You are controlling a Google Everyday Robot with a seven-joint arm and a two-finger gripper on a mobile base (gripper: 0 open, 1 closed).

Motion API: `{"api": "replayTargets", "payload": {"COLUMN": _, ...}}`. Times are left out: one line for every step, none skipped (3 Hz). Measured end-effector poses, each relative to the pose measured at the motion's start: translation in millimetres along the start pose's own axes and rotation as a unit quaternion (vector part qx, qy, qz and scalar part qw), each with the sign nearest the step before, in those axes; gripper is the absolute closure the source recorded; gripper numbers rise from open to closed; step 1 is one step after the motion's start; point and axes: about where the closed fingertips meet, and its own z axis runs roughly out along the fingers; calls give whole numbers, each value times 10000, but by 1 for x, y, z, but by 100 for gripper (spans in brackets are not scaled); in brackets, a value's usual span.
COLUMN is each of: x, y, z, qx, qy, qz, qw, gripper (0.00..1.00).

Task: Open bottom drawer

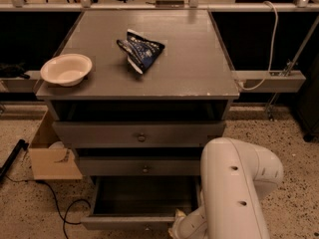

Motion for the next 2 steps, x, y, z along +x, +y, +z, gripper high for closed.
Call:
{"api": "replayTargets", "payload": {"x": -4, "y": -6, "z": -1, "qx": 0, "qy": 0, "qz": 0, "qw": 10000, "gripper": 96}}
{"api": "replayTargets", "payload": {"x": -5, "y": -9, "z": -1, "qx": 0, "qy": 0, "qz": 0, "qw": 10000, "gripper": 100}}
